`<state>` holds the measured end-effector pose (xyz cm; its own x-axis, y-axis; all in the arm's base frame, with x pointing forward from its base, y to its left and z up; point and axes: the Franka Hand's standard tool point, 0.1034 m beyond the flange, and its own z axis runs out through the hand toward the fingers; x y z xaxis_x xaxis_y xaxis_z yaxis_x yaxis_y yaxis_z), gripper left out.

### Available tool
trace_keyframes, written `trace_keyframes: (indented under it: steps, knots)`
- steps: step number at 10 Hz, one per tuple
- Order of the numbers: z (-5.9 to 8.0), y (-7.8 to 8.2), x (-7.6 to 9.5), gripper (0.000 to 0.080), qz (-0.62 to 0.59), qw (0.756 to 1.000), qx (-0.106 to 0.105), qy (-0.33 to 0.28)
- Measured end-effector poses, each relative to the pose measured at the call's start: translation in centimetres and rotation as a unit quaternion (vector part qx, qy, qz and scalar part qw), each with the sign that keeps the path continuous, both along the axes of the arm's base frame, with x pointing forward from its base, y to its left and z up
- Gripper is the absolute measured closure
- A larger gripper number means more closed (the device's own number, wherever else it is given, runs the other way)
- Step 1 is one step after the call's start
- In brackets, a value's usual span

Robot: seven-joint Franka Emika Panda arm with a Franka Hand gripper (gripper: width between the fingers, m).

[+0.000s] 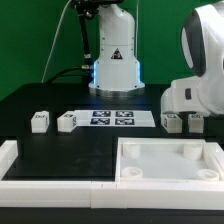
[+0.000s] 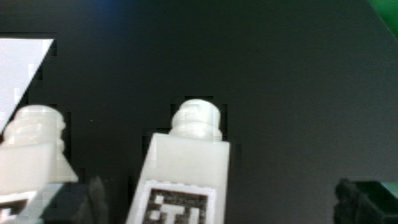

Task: Assemble one leg

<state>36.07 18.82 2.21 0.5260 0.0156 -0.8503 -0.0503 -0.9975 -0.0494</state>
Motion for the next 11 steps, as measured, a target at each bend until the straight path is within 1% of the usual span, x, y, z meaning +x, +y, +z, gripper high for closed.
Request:
trace_keyframes:
  steps: [2, 5, 7, 8, 9, 10, 11]
  knots:
    - [-0.32, -0.04, -0.17, 0.015, 0.0, 1.0, 0.0, 0.002]
    - [-0.49, -0.36, -0.21, 0.015, -0.002, 1.0, 0.0, 0.003]
    - [-0.57, -0.3, -0.24, 0.015, -0.002, 1.0, -0.001, 0.002]
    - [-0.6, -0.32, -0.24, 0.0272, -0.002, 1.0, -0.001, 0.002]
    - [-0.6, -0.32, -0.23, 0.0412, -0.002, 1.0, -0.001, 0.002]
    - [-0.59, -0.31, -0.24, 0.0512, -0.002, 1.0, -0.001, 0.002]
    - [-0.58, -0.31, -0.23, 0.0512, -0.002, 1.0, -0.001, 0.002]
